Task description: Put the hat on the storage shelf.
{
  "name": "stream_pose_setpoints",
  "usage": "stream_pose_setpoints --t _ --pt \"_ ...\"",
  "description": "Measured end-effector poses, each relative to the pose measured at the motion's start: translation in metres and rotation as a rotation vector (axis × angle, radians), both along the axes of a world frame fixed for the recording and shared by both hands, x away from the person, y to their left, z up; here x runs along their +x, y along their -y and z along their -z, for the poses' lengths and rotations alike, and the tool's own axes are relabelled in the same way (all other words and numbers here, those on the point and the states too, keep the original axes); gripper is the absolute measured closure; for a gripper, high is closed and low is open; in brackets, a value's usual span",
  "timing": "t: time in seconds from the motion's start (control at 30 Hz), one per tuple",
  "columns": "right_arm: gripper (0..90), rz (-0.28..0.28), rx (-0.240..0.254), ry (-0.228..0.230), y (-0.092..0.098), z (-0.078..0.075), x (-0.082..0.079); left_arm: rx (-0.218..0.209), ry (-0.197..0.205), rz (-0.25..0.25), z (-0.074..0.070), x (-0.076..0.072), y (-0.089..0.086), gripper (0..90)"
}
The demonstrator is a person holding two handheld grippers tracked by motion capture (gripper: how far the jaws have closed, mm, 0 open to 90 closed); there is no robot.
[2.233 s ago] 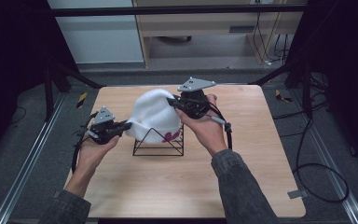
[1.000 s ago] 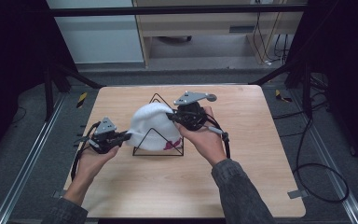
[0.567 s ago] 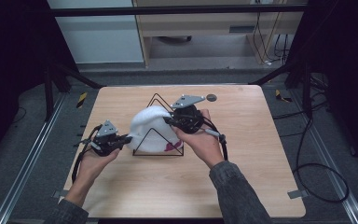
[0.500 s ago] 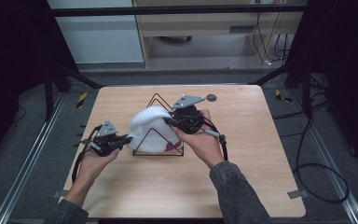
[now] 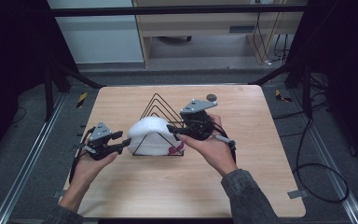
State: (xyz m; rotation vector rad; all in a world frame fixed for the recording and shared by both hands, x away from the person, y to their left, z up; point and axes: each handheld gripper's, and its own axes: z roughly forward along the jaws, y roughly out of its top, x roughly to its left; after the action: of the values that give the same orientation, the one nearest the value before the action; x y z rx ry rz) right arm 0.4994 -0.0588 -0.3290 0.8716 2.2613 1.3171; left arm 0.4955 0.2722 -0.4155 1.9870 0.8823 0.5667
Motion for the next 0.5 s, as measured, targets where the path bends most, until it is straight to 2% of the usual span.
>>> stream_pose_setpoints --t 0.13,0.27,0.37,0.5 --pt "26.5 0.032 0.012 0.02 0.015 -0.002 -0.006 -0.014 -0.002 0.023 -0.002 -0.005 -0.002 21.8" --pt "18.2 0.074 -0.001 0.032 0.03 -0.001 -0.011 -0.028 0.005 0.032 -0.004 -0.012 -0.004 8.5" --pt "13.4 0.094 -0.006 0.058 0.044 0.001 -0.017 -0.03 0.009 0.031 -0.004 -0.016 -0.007 6.2" --pt "10.5 0.124 0.006 0.053 0.064 0.007 -0.022 -0.021 0.01 0.023 -0.003 -0.019 -0.01 5.8"
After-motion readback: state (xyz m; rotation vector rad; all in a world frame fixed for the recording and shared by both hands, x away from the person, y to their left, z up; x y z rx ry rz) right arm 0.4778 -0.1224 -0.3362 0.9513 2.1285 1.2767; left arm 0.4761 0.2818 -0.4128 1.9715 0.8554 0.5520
